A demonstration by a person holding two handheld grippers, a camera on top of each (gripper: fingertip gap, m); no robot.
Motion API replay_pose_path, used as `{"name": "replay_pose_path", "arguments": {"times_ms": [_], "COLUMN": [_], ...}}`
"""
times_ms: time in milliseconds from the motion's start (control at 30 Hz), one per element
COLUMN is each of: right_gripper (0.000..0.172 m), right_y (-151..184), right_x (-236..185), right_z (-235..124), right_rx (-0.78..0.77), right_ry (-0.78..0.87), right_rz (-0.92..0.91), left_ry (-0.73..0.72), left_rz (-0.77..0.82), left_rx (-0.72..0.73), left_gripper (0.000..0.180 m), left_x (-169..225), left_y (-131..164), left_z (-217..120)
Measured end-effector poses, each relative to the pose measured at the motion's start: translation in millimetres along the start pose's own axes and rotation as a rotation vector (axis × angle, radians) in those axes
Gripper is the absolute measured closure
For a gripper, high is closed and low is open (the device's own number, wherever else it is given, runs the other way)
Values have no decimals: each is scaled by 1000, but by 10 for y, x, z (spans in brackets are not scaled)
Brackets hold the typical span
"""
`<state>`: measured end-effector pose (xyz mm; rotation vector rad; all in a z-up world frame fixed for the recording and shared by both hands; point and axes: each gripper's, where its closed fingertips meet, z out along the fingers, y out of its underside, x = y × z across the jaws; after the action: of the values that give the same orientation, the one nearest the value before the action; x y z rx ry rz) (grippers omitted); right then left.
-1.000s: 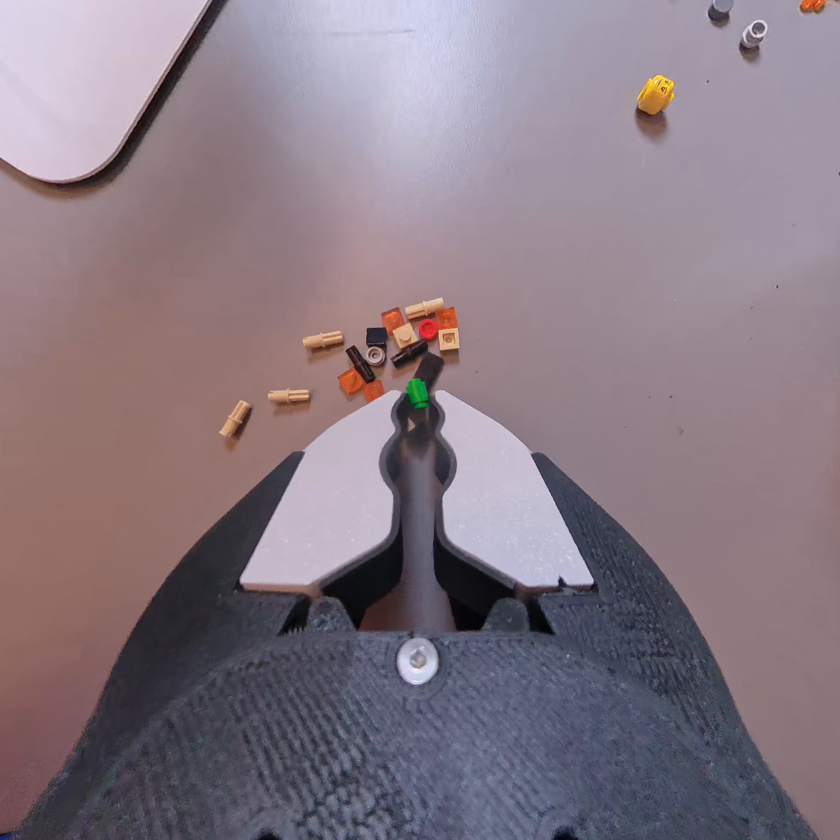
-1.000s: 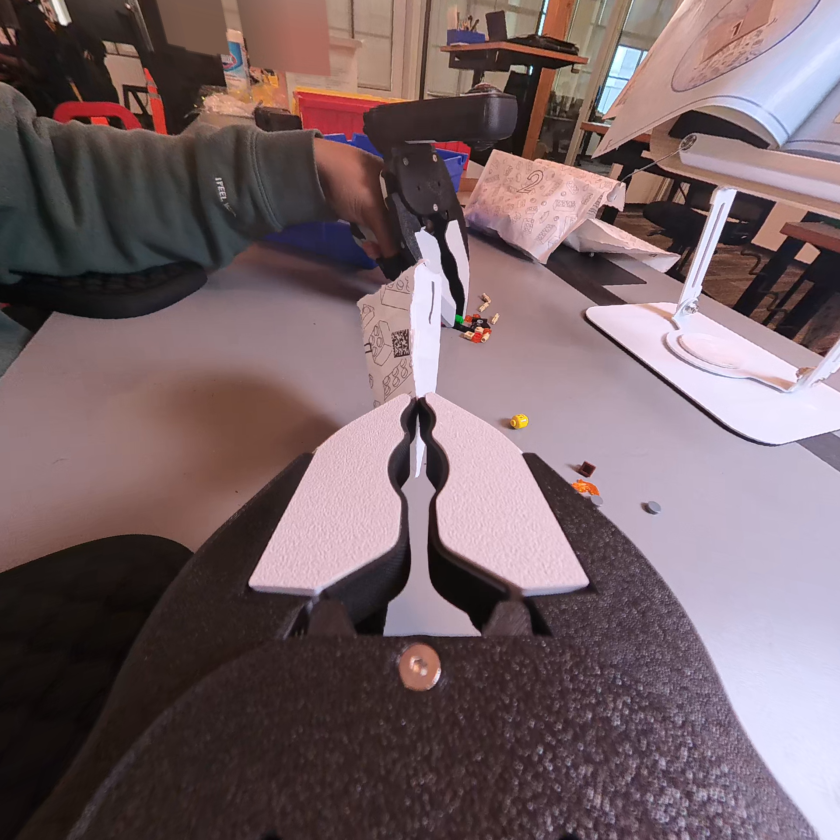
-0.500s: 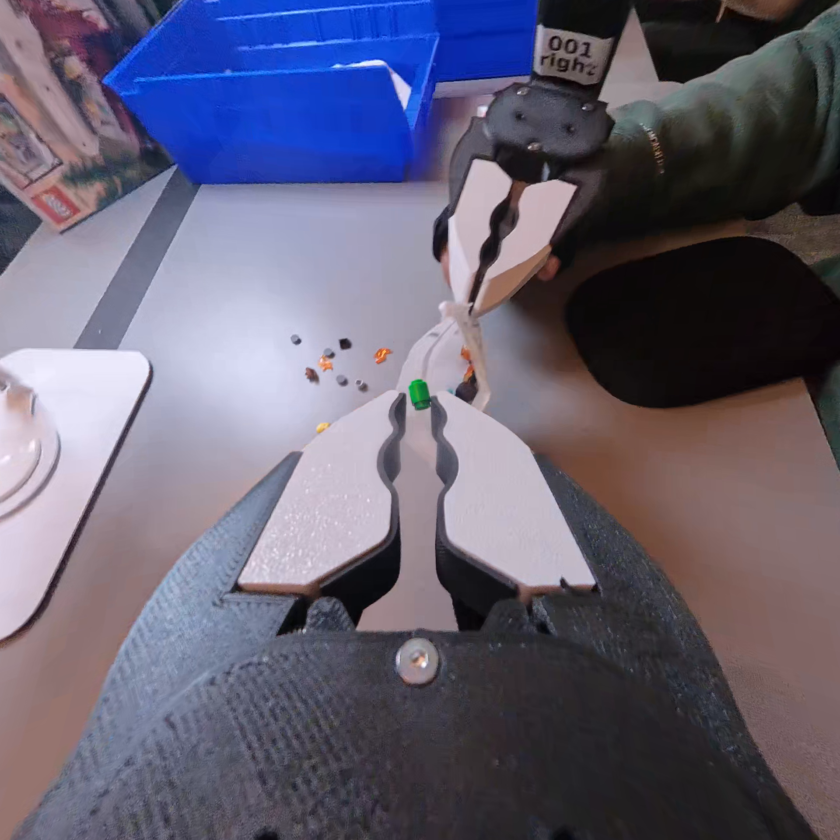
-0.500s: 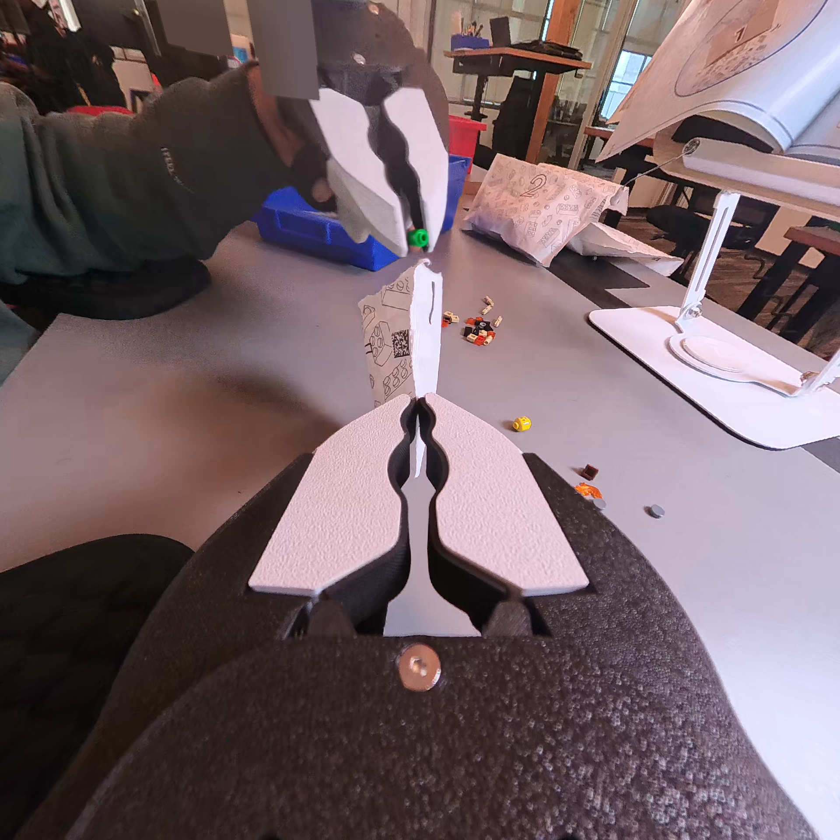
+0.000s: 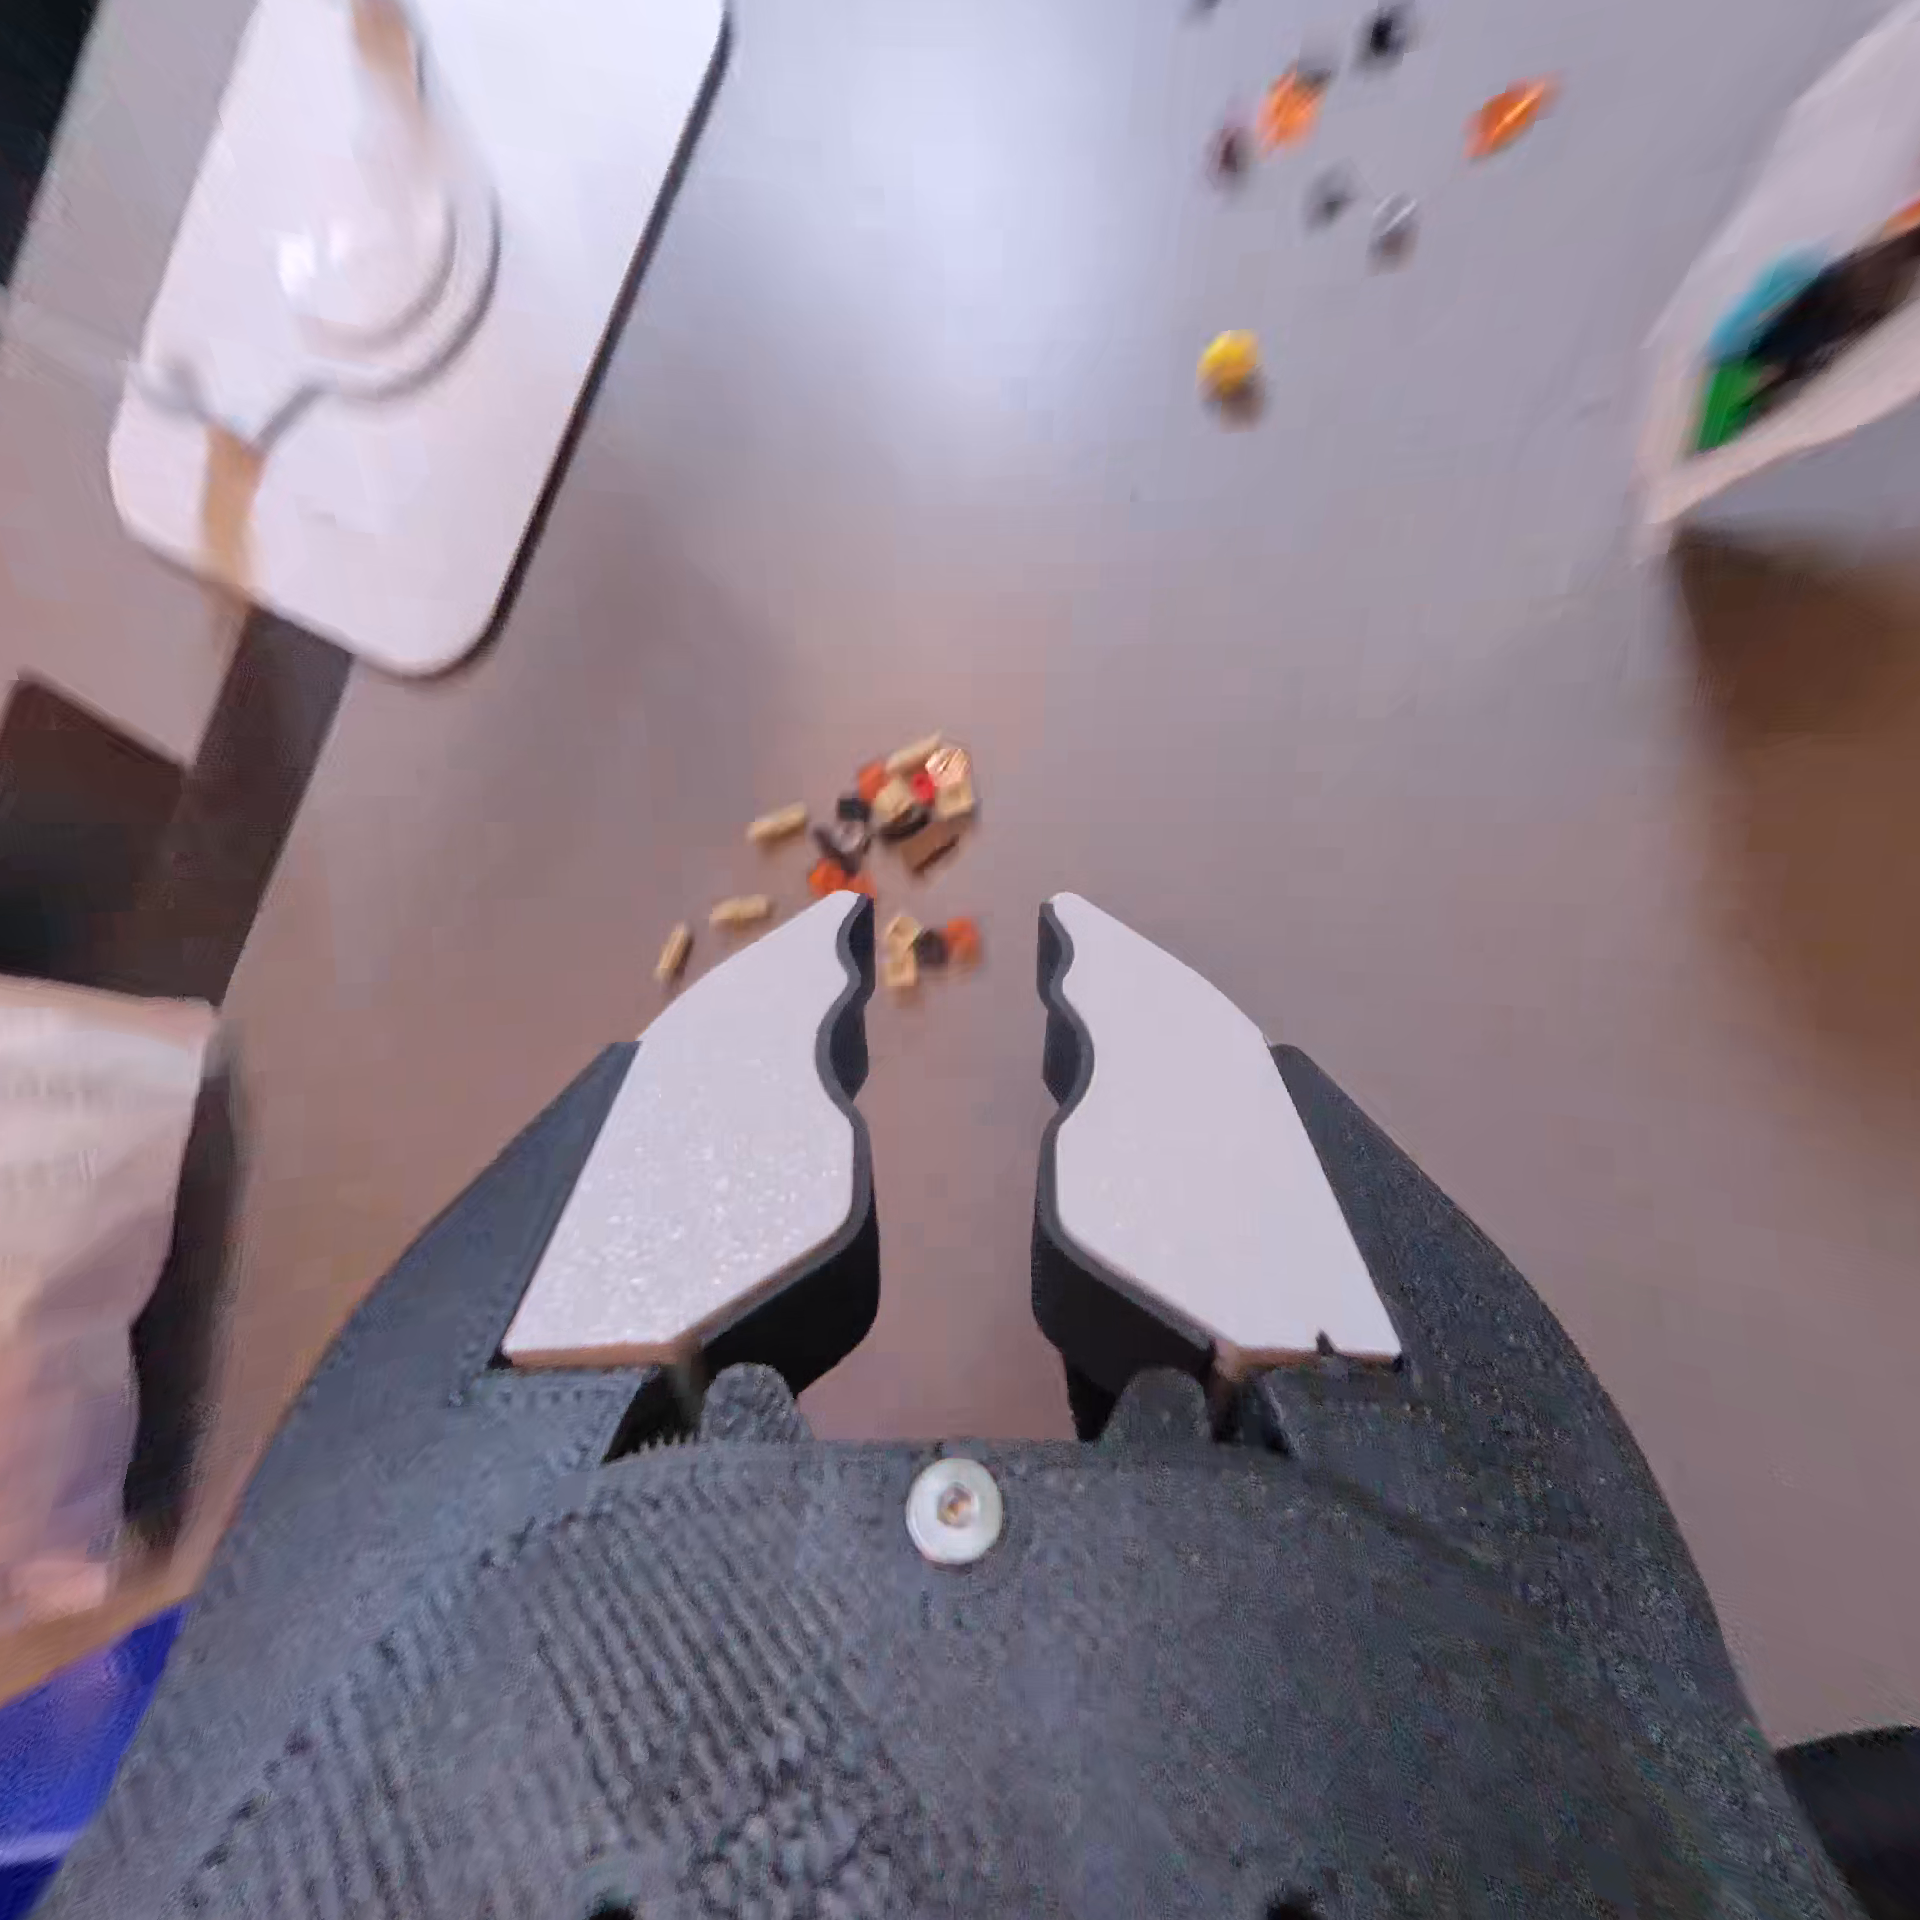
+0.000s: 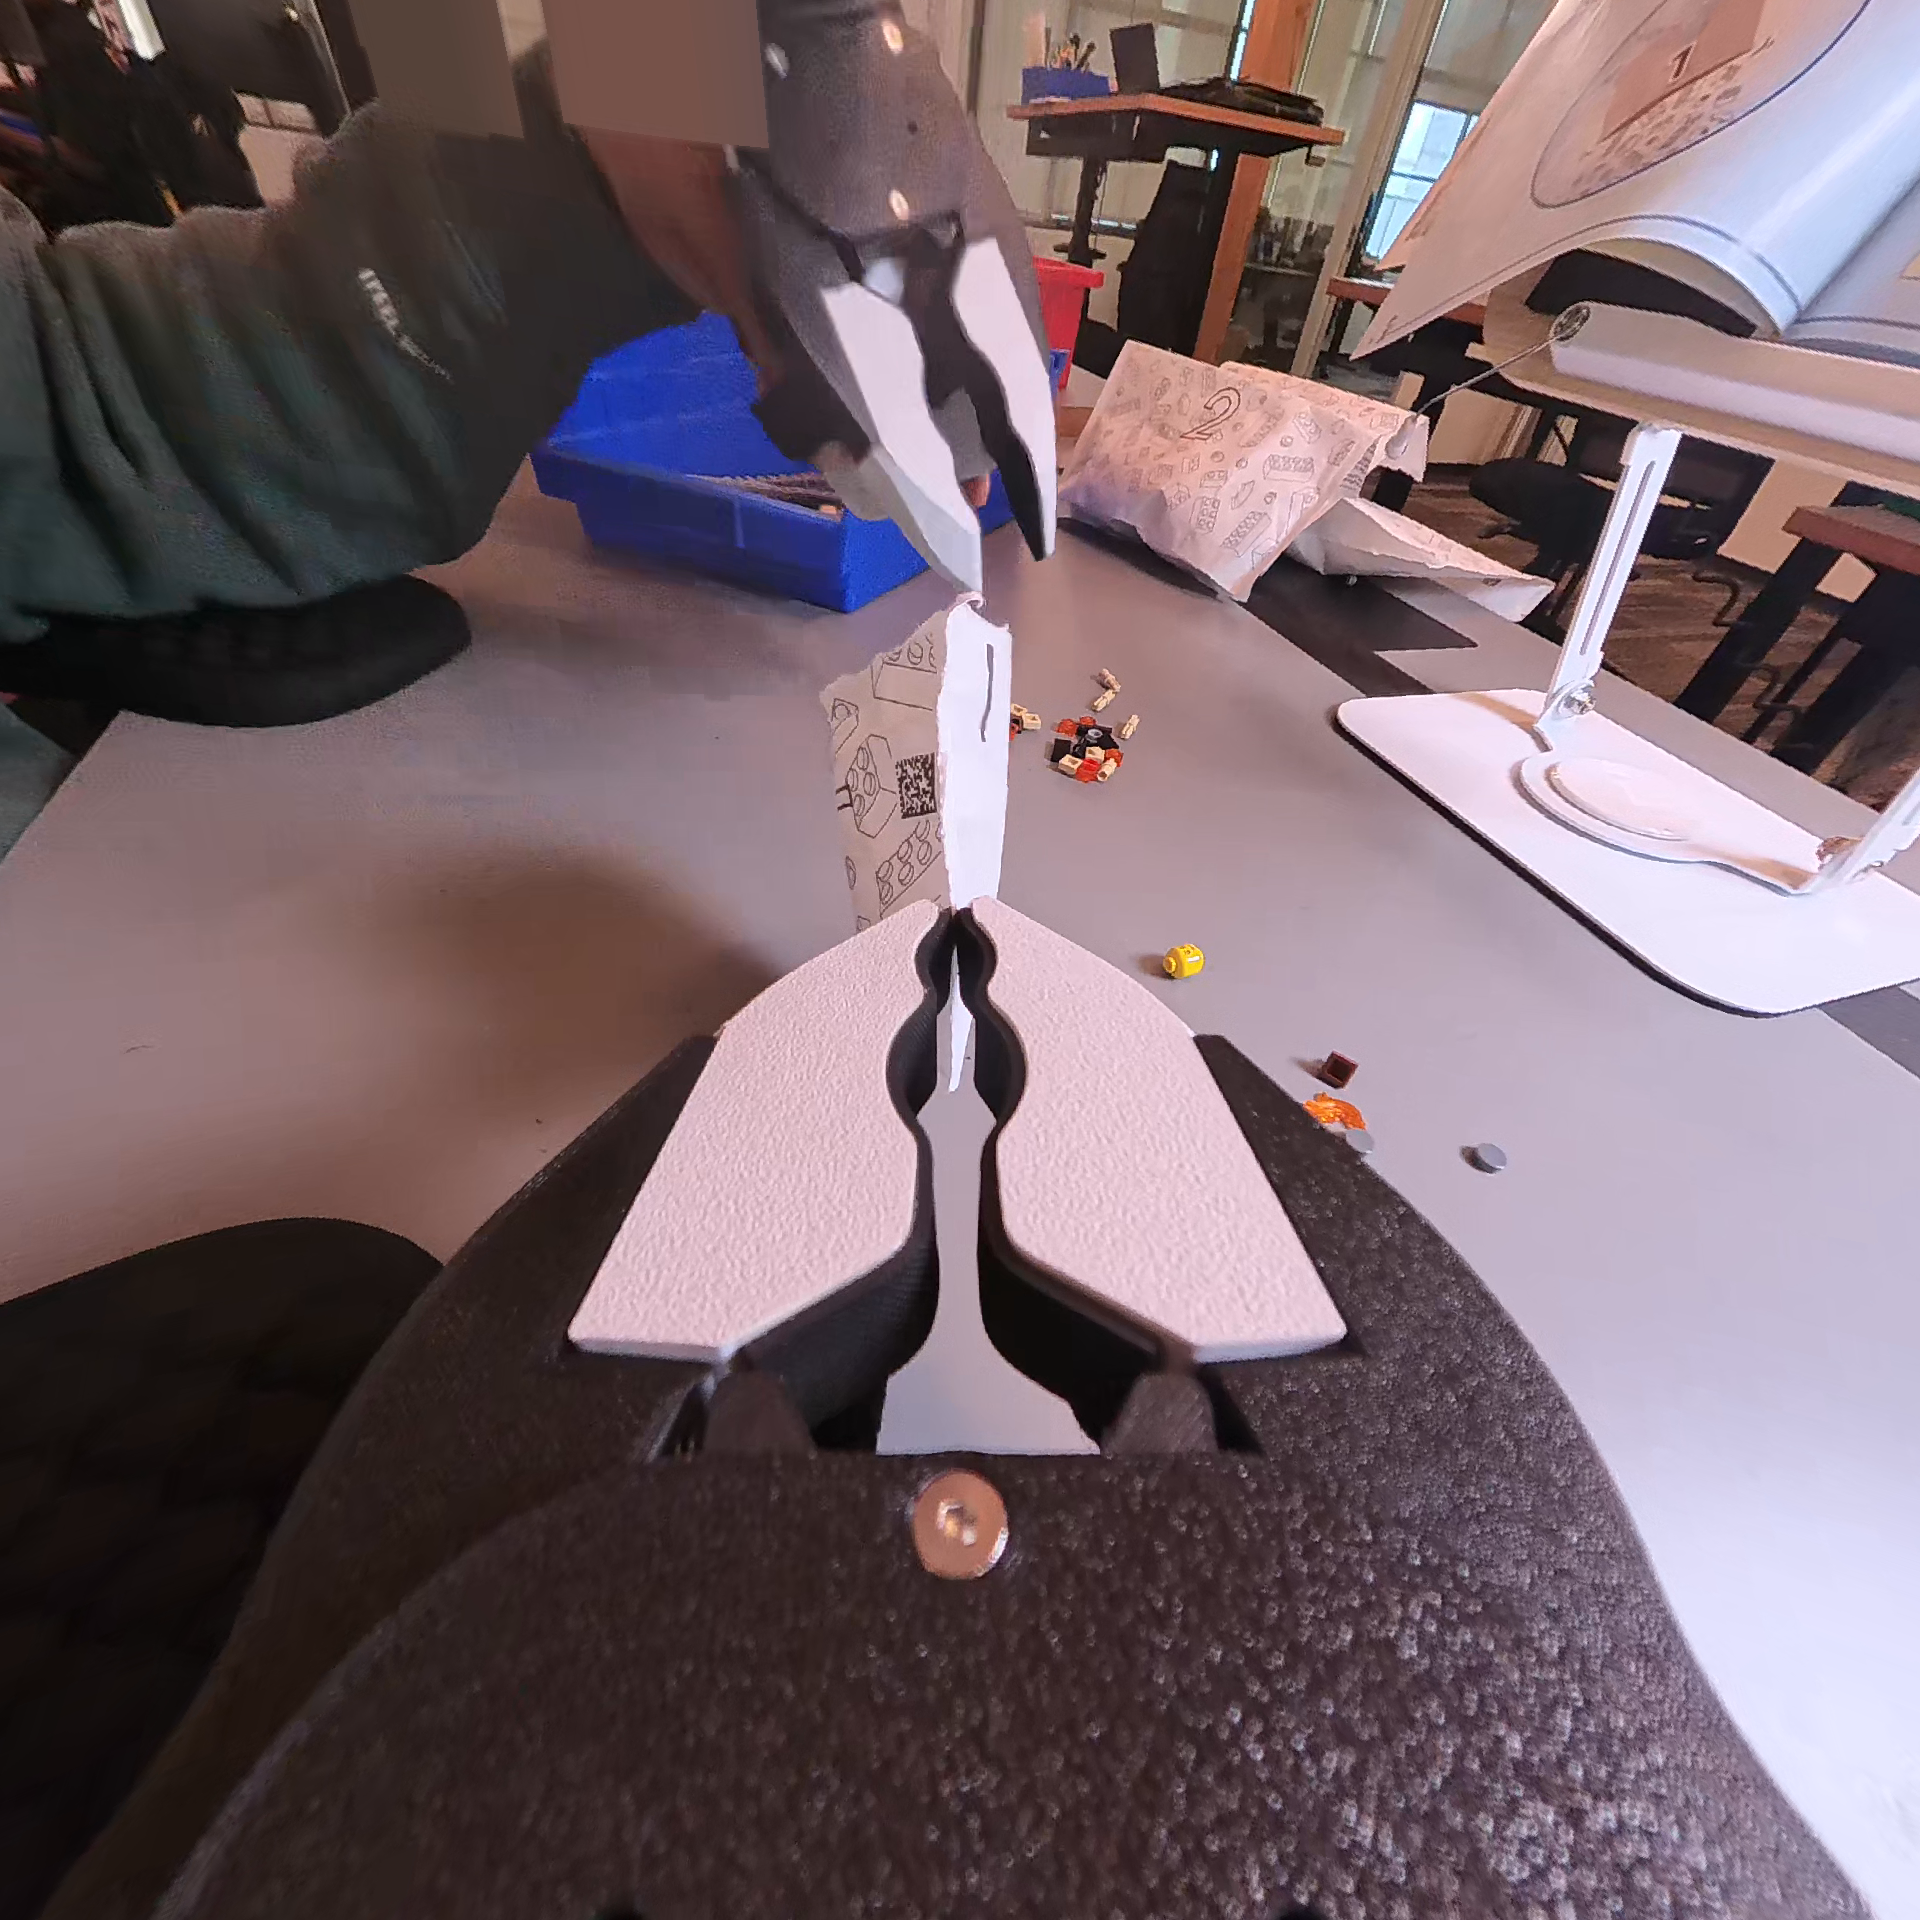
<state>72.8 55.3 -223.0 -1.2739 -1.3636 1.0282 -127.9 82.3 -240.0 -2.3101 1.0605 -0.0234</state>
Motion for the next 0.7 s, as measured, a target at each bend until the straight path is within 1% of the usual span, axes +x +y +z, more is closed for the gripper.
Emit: {"name": "replay_pose_path", "arguments": {"times_ms": [33, 100, 200, 300, 500, 600, 633, 700], "right_gripper": [171, 171, 171, 171, 171, 171, 171, 171], "right_y": [0, 0, 0, 3, 5, 7, 5, 4], "right_x": [1, 5, 4, -1, -4, -5, -3, -6], "right_z": [0, -1, -1, 2, 3, 4, 2, 2], "right_rx": [0, 0, -1, -3, -5, -6, -5, -5], "right_ry": [0, 2, 3, 0, -2, -1, -1, -2], "right_rz": [1, 4, 0, -1, -1, -2, -1, -2], "left_ry": [-5, 25, 44, 57, 65, 58, 62, 111], "left_rz": [-45, -117, -160, -179, -182, -164, -153, -137], "left_rx": [-50, -116, -159, -161, -138, -131, -110, -5], "left_gripper": [150, 148, 148, 153, 172, 172, 172, 172], "left_x": [-84, -141, -183, -186, -169, -171, -161, -68], "left_y": [160, 371, 501, 522, 491, 478, 442, 216], "left_z": [85, 267, 452, 512, 550, 553, 538, 410]}}
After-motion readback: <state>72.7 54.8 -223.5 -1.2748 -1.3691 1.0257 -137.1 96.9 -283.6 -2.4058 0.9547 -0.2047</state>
